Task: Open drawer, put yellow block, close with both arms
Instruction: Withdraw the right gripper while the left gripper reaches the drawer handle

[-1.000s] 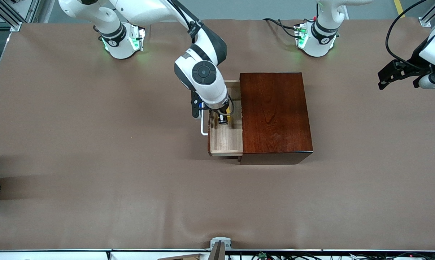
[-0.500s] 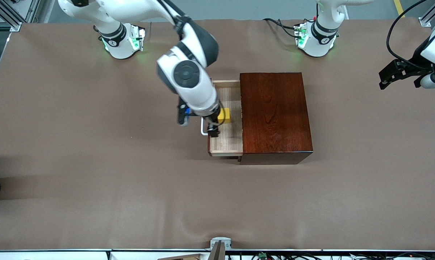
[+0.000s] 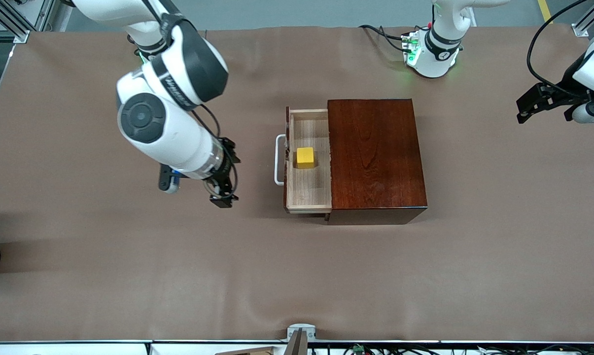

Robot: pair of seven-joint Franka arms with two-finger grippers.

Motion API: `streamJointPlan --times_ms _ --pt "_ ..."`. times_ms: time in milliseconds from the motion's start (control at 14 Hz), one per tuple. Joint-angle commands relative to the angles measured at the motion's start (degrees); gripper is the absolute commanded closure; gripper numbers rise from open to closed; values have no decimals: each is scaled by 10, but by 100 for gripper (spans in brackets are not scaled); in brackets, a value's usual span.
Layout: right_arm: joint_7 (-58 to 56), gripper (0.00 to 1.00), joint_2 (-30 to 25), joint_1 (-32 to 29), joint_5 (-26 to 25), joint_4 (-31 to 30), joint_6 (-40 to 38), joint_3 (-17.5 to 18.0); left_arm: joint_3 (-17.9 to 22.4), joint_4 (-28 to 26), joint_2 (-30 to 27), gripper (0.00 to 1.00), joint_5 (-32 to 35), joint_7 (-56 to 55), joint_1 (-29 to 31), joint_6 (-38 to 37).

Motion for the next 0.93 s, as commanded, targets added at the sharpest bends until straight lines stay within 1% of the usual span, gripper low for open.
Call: streamJointPlan --times_ms 0,286,786,857 --pt "-17 0 -24 -11 -8 -3 -40 8 -2 20 10 0 -5 21 7 -10" --pt "-57 0 -32 -19 -15 -3 -99 7 -3 27 14 0 -6 20 6 -10" --pt "-102 0 -42 -38 -13 -3 -103 7 -6 33 25 0 -6 19 1 -16" --pt "-118 0 -52 -47 -12 -3 -106 9 -6 33 25 0 -7 19 1 -16"
